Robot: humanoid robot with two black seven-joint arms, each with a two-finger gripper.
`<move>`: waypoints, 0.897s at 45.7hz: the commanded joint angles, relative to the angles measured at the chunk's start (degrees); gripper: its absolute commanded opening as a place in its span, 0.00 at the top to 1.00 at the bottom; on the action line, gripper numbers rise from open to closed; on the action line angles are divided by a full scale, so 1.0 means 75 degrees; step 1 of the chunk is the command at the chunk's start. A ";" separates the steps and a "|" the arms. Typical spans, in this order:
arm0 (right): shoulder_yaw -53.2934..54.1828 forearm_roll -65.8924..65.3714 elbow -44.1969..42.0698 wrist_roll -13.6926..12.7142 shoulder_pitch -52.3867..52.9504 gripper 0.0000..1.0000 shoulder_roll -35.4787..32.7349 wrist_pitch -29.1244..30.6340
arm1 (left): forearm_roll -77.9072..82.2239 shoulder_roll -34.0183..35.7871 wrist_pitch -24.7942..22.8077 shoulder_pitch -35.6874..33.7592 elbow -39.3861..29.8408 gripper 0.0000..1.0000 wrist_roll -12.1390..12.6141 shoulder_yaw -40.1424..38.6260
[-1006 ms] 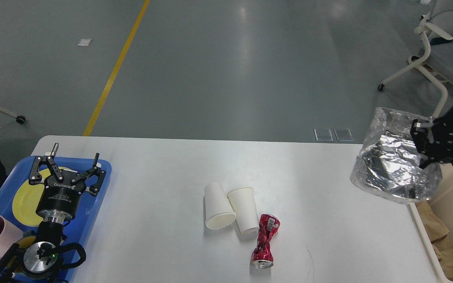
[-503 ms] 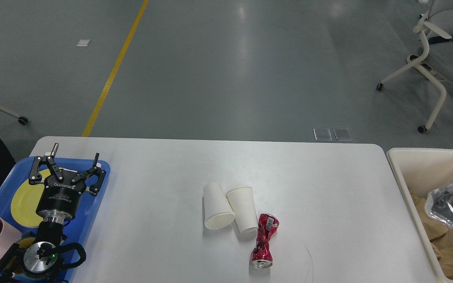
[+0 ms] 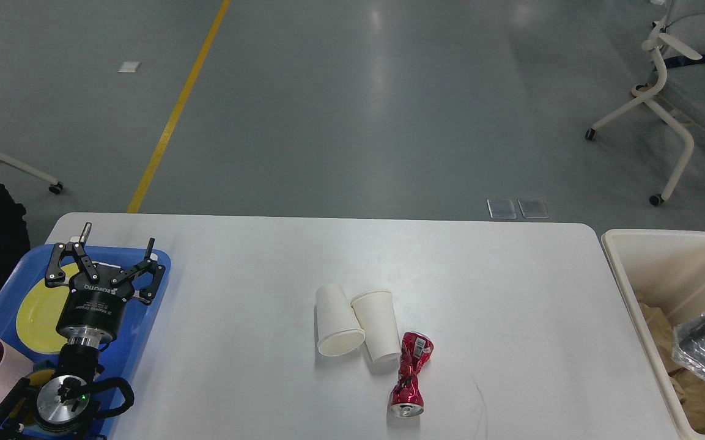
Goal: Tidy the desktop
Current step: 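Release the foil packet into the bin with the right gripper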
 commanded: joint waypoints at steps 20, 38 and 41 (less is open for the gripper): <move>0.0991 0.0005 -0.2469 -0.0061 -0.2684 1.00 0.1338 -0.0580 | 0.0000 0.0000 -0.0012 0.0000 0.0000 0.04 0.0002 0.0000; 0.1003 0.0005 -0.2375 -0.0014 -0.2743 0.00 0.1525 -0.1014 | 0.0000 0.0000 0.0000 0.0000 0.0000 0.04 -0.0010 -0.0011; 0.1003 0.0005 -0.2363 -0.0014 -0.2719 0.00 0.1514 -0.1025 | 0.0011 0.0000 0.0000 0.0000 0.0000 0.04 0.0002 -0.0011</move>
